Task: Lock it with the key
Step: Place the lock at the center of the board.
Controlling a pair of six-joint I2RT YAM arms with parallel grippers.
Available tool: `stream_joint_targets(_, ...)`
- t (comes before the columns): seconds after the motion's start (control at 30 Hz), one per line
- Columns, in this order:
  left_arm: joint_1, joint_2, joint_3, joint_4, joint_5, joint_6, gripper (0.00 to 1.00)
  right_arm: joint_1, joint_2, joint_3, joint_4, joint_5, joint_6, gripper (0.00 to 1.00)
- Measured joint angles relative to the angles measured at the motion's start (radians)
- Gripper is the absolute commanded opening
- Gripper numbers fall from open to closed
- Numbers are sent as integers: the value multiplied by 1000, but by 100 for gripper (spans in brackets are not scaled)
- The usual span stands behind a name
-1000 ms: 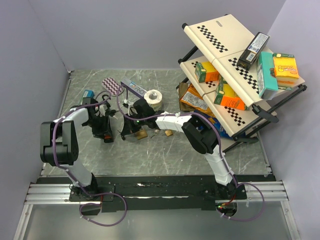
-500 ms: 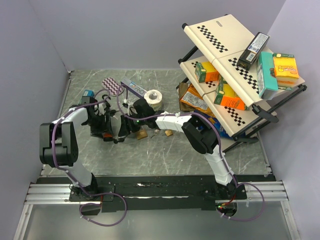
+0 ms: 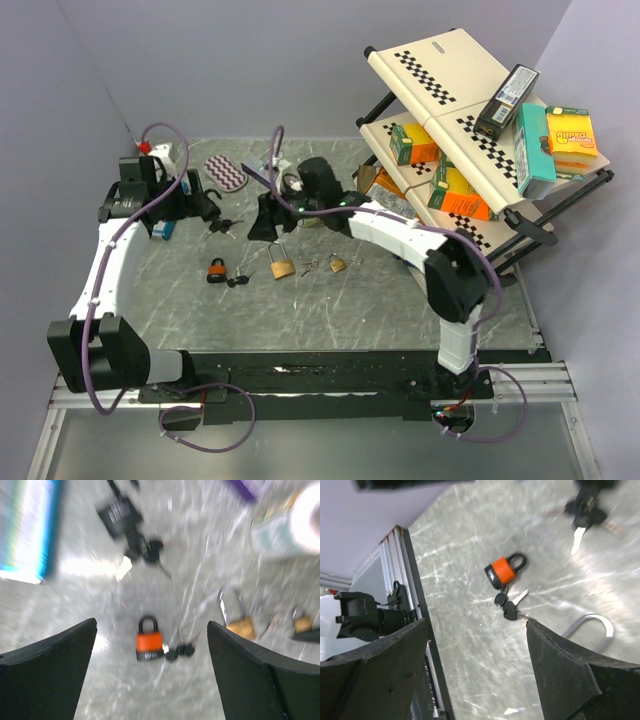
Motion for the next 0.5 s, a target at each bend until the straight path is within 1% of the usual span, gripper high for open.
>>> stream_joint_targets(0.1,0,-28,31,40,-43,-24,96,-20,-87,-31,-20,3,-58,88)
stream_joint_targets(0.17,0,11,80,44,-72,-43,96,-26,-129,-56,-31,9,-92,89)
stream_joint_targets(0.3,0,165,175,51,-127,-96,96,-34,-181,-118,-54,24,-147,89)
stream_joint_targets(0.5,-19,385,245,39,-236,-193,96,-56,-209,-208,-81,46,-171,89)
